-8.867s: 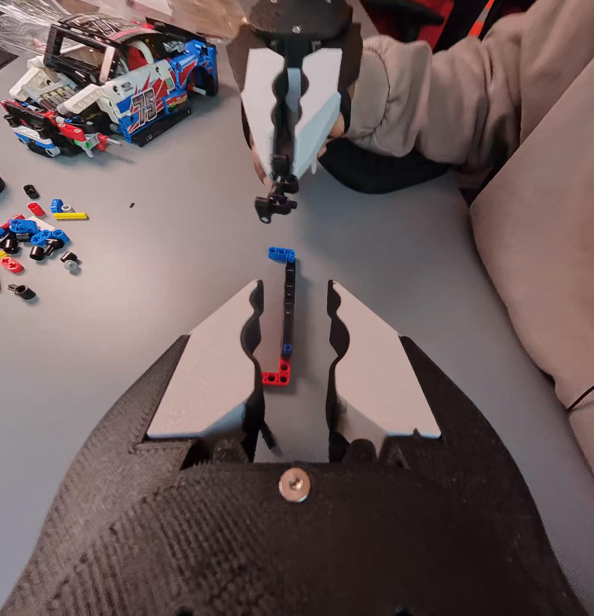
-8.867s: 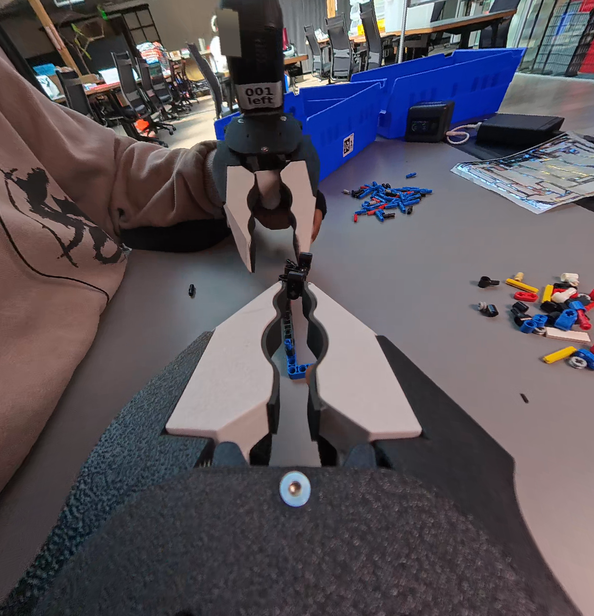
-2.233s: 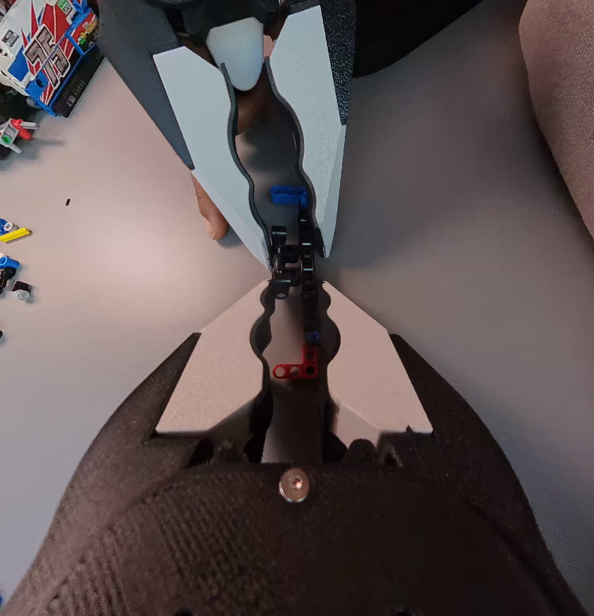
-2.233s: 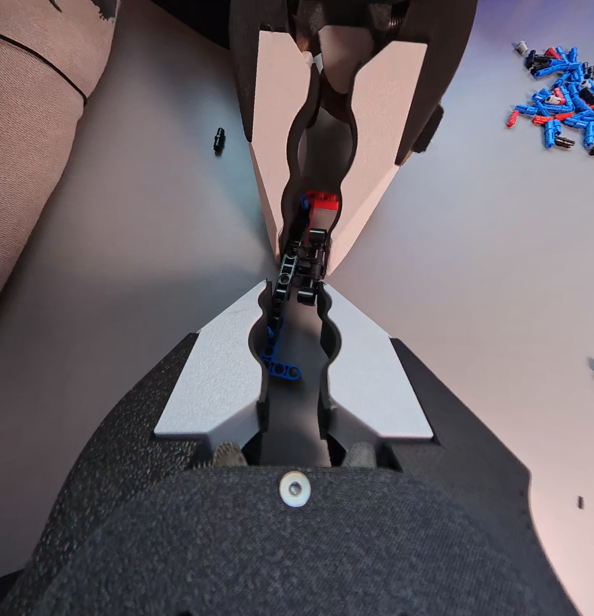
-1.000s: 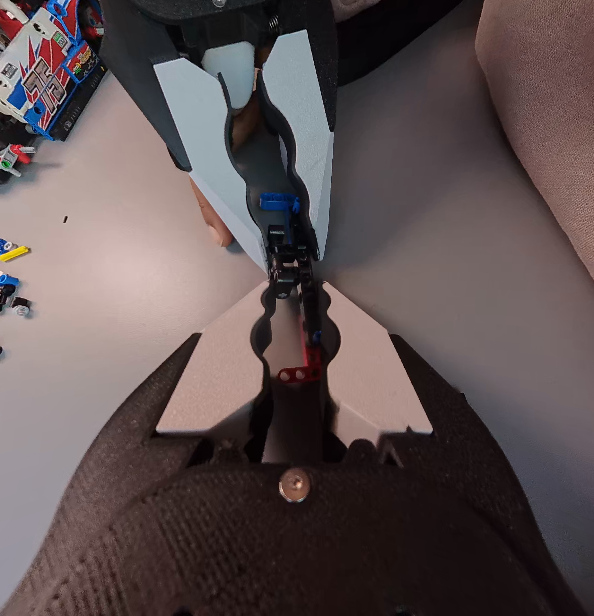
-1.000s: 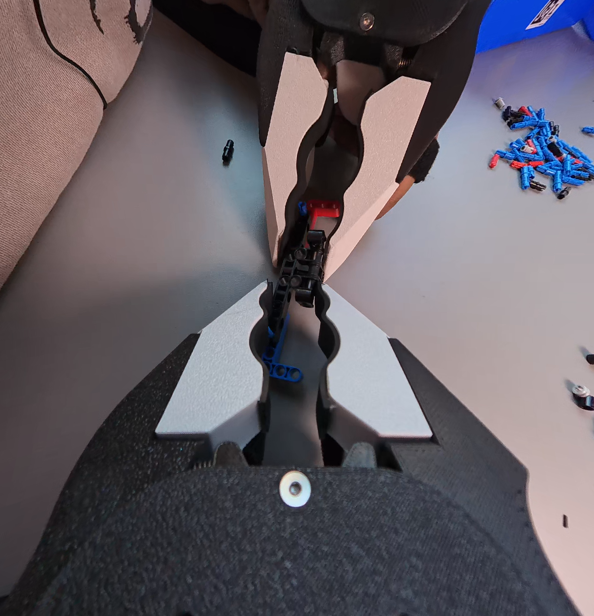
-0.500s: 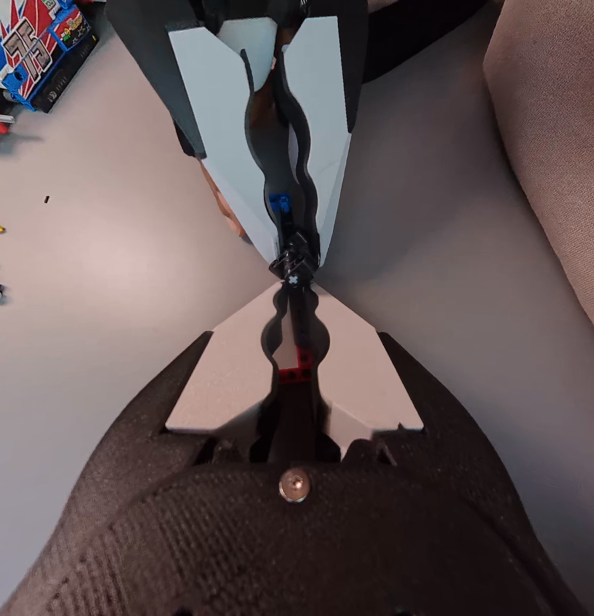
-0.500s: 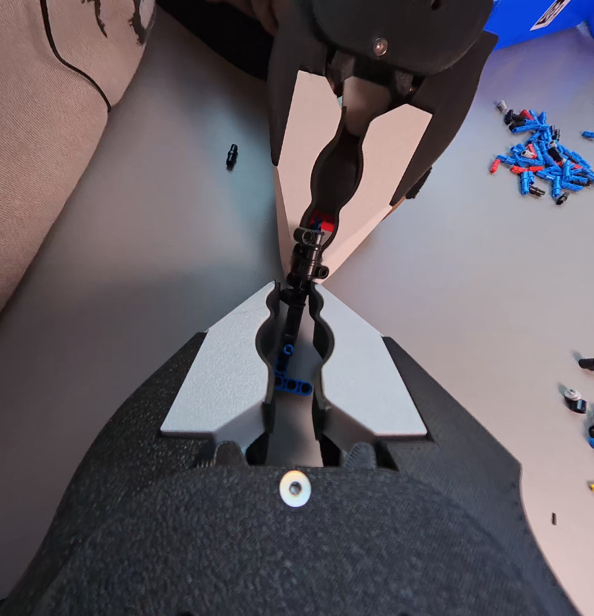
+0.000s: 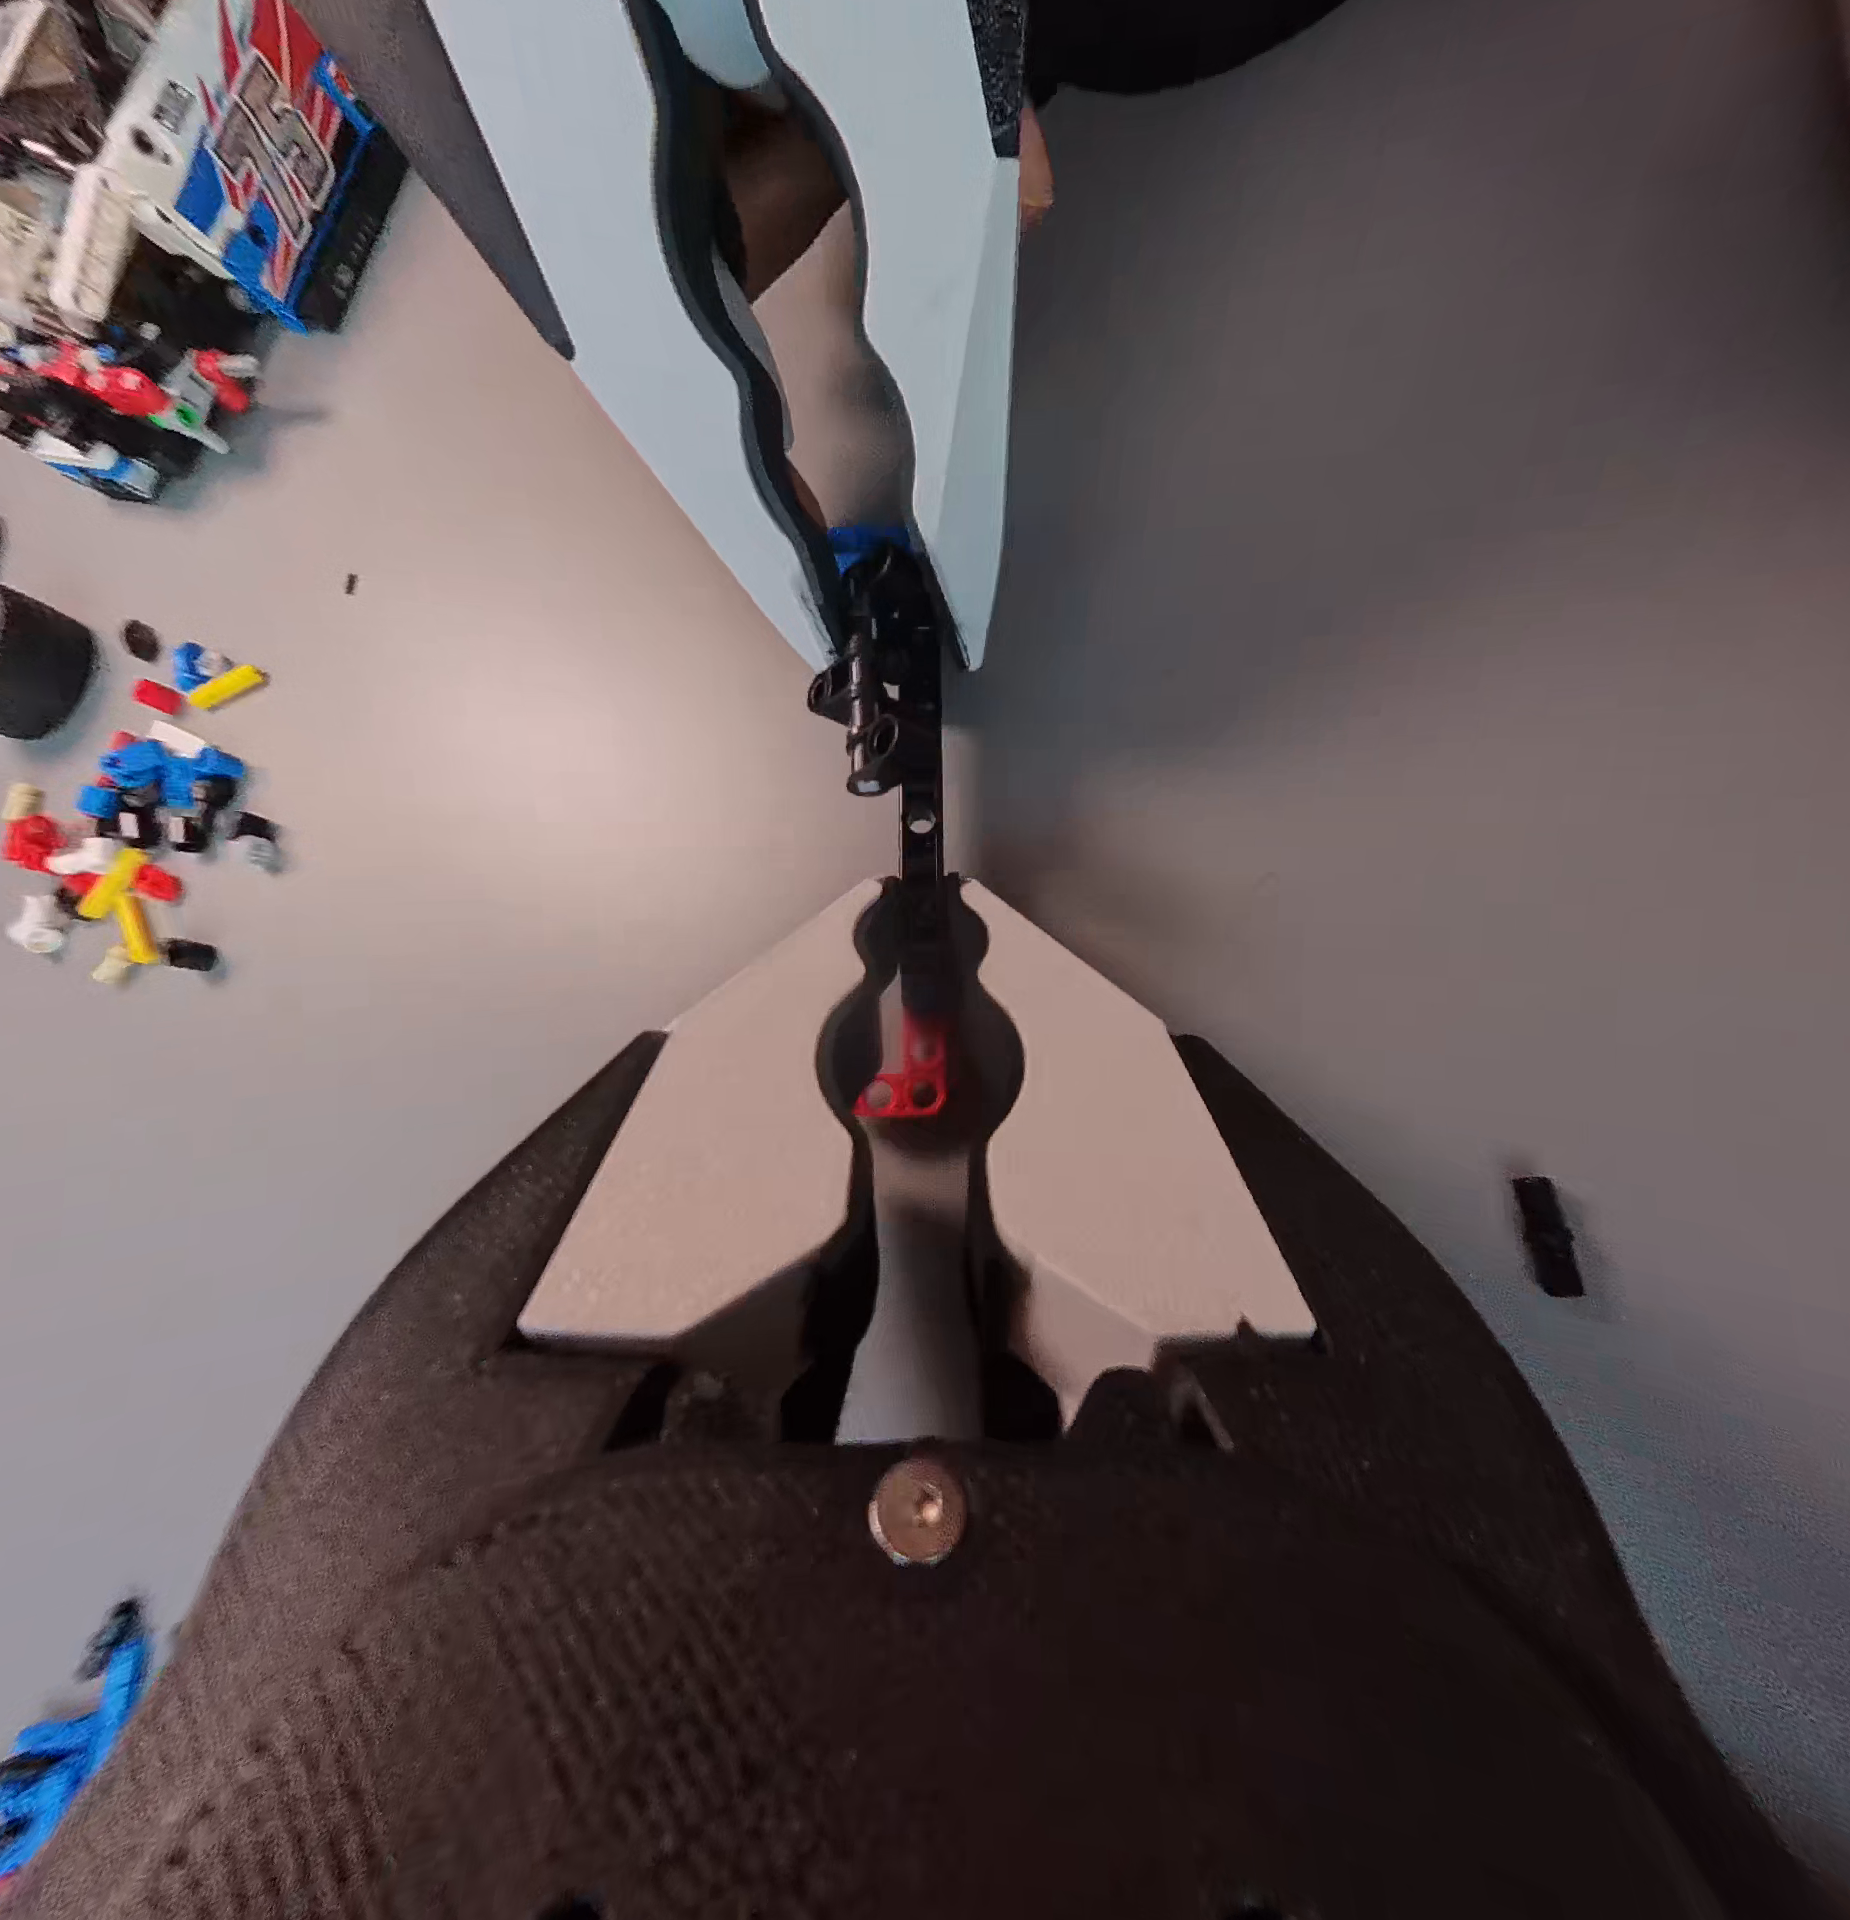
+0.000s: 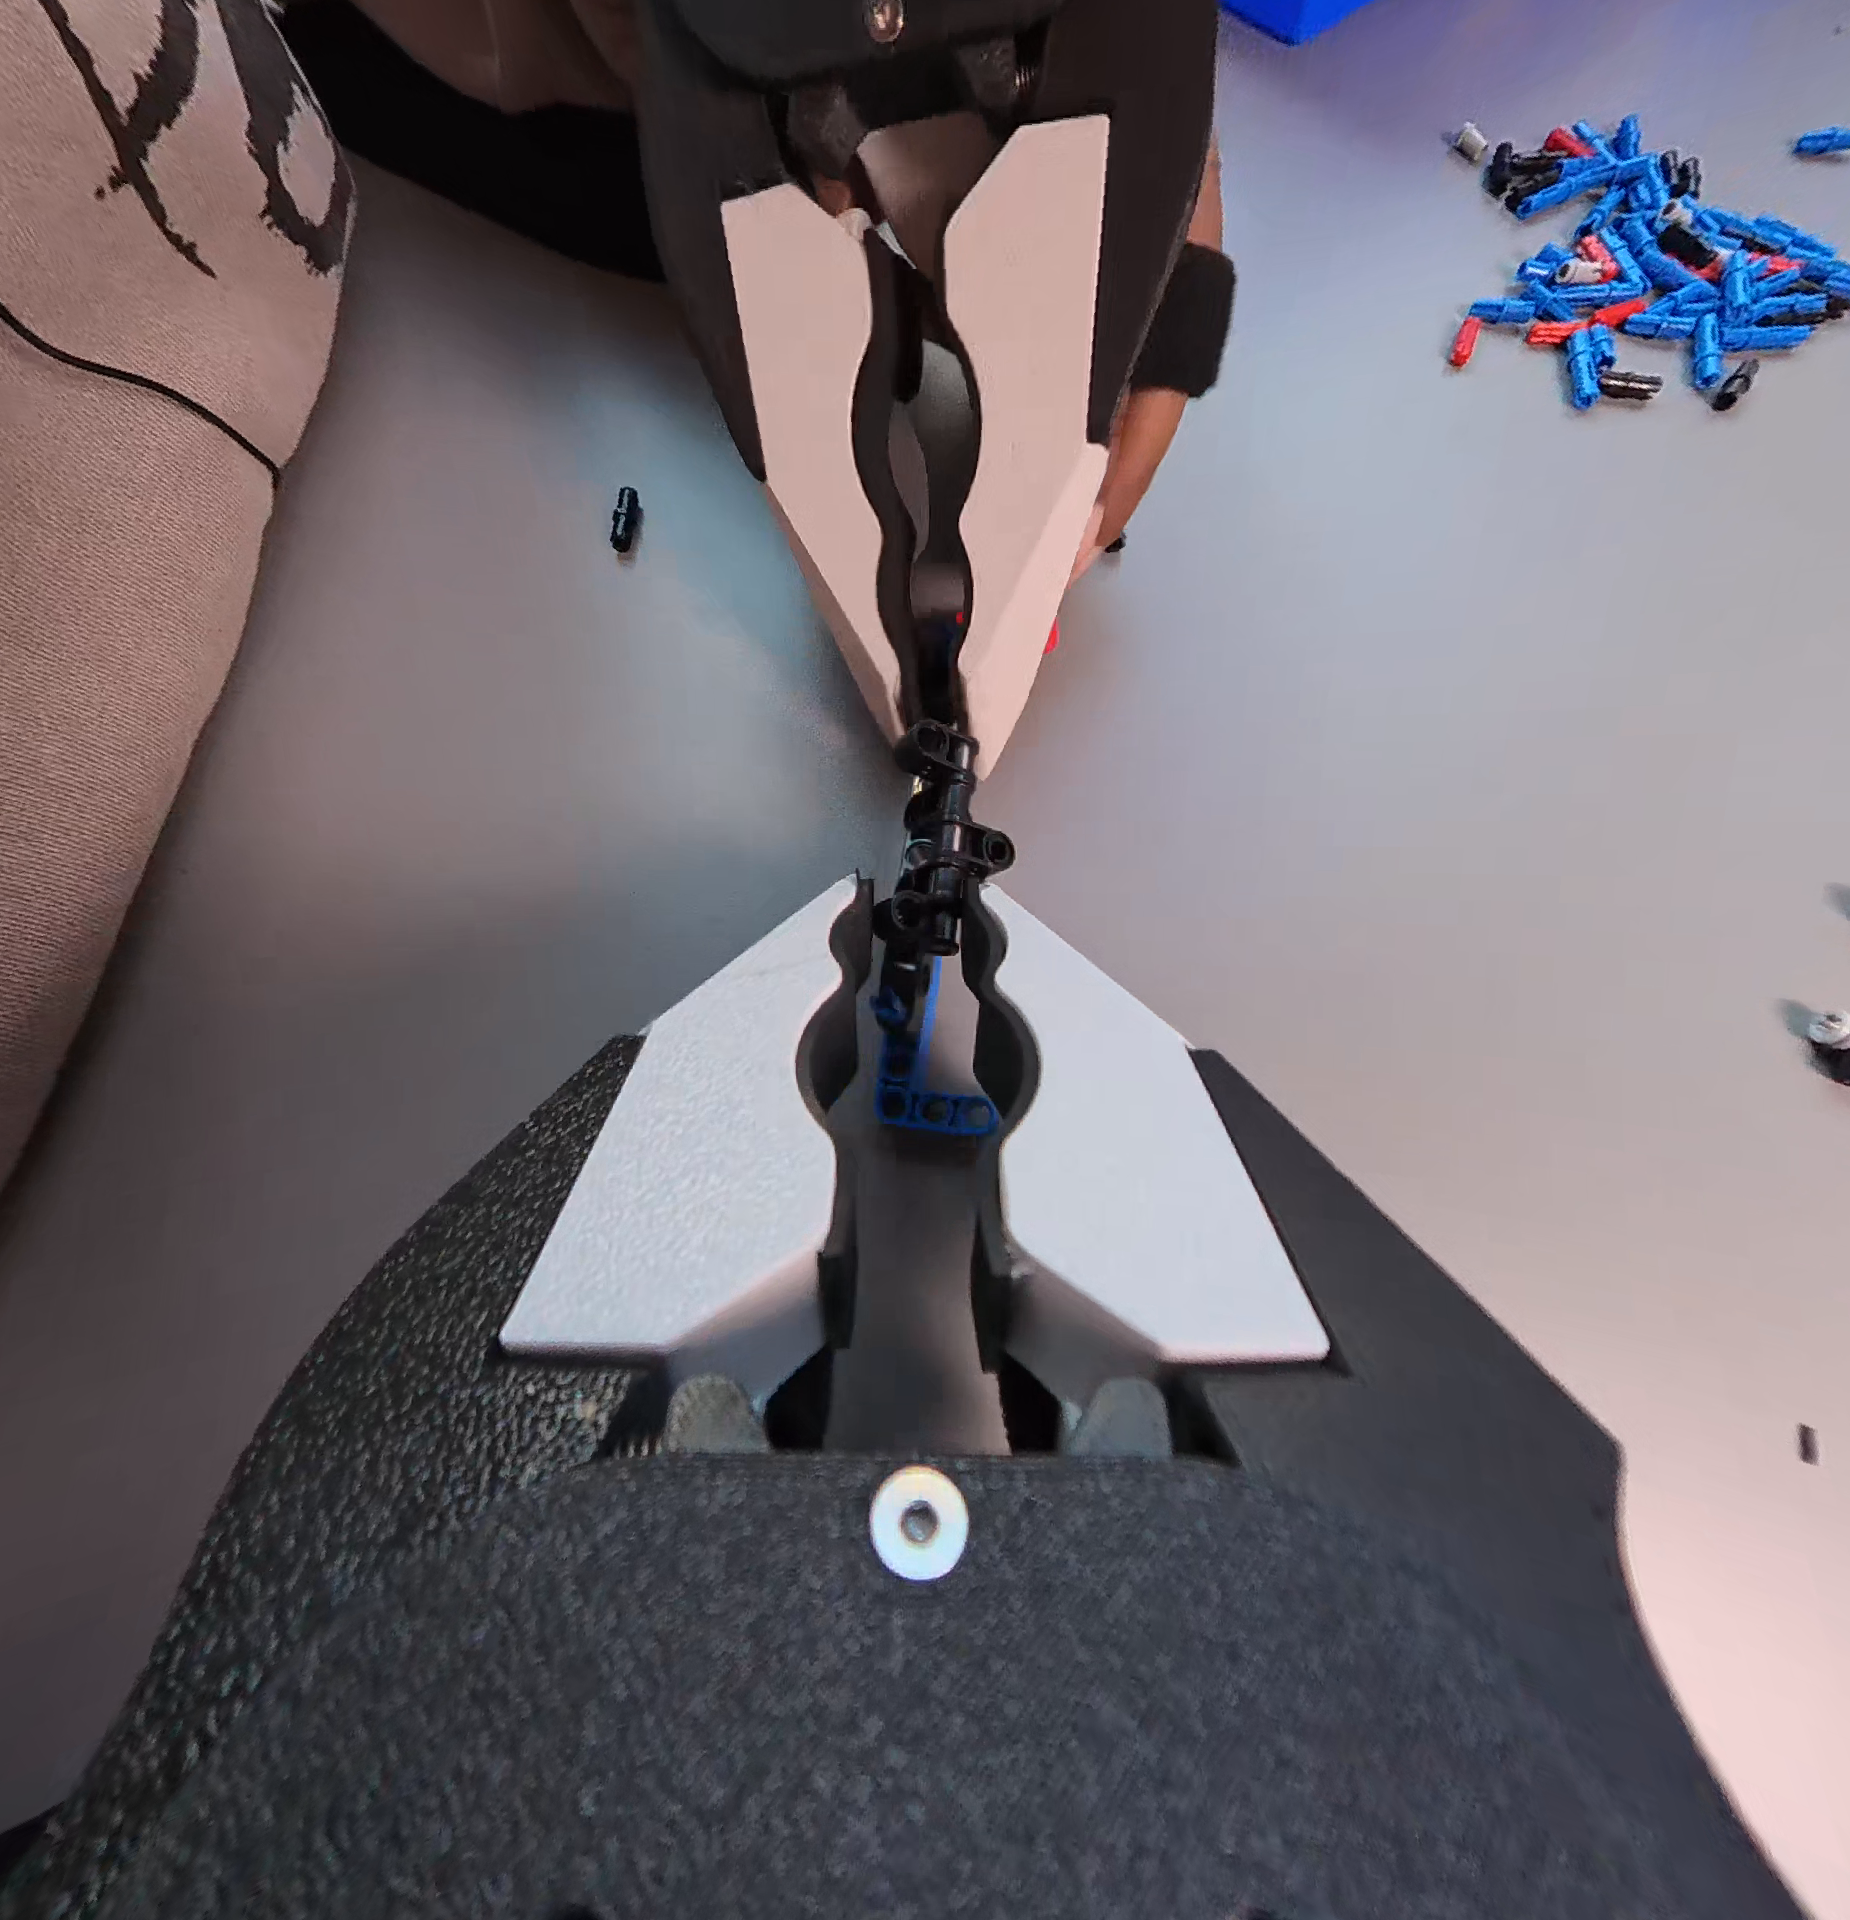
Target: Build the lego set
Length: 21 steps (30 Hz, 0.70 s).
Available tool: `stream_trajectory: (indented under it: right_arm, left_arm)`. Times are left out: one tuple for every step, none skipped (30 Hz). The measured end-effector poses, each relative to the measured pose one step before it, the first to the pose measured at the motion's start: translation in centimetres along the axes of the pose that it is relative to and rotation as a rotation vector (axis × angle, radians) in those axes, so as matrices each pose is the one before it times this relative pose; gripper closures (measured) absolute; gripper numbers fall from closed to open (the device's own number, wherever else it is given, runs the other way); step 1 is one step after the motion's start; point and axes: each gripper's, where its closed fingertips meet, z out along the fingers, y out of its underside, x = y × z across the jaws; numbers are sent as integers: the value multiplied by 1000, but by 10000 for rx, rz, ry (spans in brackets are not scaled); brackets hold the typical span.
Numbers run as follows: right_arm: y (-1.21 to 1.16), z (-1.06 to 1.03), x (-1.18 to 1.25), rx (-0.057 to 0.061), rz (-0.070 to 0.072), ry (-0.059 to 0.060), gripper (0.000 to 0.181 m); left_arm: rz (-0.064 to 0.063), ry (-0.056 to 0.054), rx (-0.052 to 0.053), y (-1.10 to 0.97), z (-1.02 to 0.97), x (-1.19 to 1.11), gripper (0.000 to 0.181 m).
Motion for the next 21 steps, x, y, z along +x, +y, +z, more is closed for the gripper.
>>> stream_trajectory:
  right_arm:
    - [4, -10, 211, -97, -105, 206, 166]
    - [-147, -146, 430, -11, -125, 342, 166]
    - [-192, -244, 341, 21, -92, 249, 167]
    - [-133, -234, 257, -10, -50, 198, 167]
    - [72, -146, 142, -153, -128, 166, 167]
    - [215, -35, 86, -261, -272, 242, 167]
    - [195, 23, -70, -252, -377, 241, 167]
    - [185, 64, -280, -256, -327, 157, 167]
    - [176, 106, -394, -254, -242, 113, 167]
    - [193, 111, -436, -250, -247, 101, 167]
    - [109, 70, -380, -187, -267, 140, 167]
    - [46, 25, -291, -150, -245, 176, 167]
    - [48, 38, -293, -158, -200, 135, 167]
    - [79, 76, -322, -171, -193, 102, 167]
    - [2, 111, -274, -131, -215, 127, 167]
    - [-19, 117, -113, -115, -191, 192, 167]
    - [-57, 61, -3, -70, -146, 206, 167]
    - [-117, -28, -87, -2, -43, 62, 167]
    - [-168, -90, -17, 65, 126, 17, 167]
    - [-190, -167, 199, 129, 292, 46, 167]
    - [-210, -217, 235, 154, 365, -5, 167]
  left_arm:
    - [595, -606, -213, 108, 58, -536, 175]
    - [791, -732, -272, 185, 94, -657, 175]
    - [1011, -866, -405, 350, 156, -797, 175]
    - [1219, -850, -499, 419, 196, -703, 175]
    - [1162, -663, -384, 260, 185, -398, 175]
    - [729, -423, -131, -35, 103, -112, 175]
    - [245, -176, 91, -258, -64, 108, 175]
    - [-35, 74, 220, -392, -280, 285, 175]
    - [-285, 206, 273, -412, -426, 309, 171]
    - [-557, 255, 261, -330, -455, 233, 167]
    - [-777, 345, 216, -234, -437, 220, 162]
    - [-957, 452, 221, -264, -436, 278, 153]
    - [-1059, 557, 269, -382, -444, 374, 147]
    - [-1068, 570, 367, -543, -476, 415, 141]
    - [-991, 402, 467, -665, -508, 165, 138]
    - [-866, 269, 463, -630, -520, -45, 138]
    - [-752, 205, 307, -388, -422, -179, 138]
    - [-604, 158, 71, -24, -245, -261, 139]
    - [-352, 127, -95, 222, -91, -231, 139]
    - [-70, 6, -137, 280, 52, -272, 142]
    - [177, -155, -109, 166, 105, -340, 144]
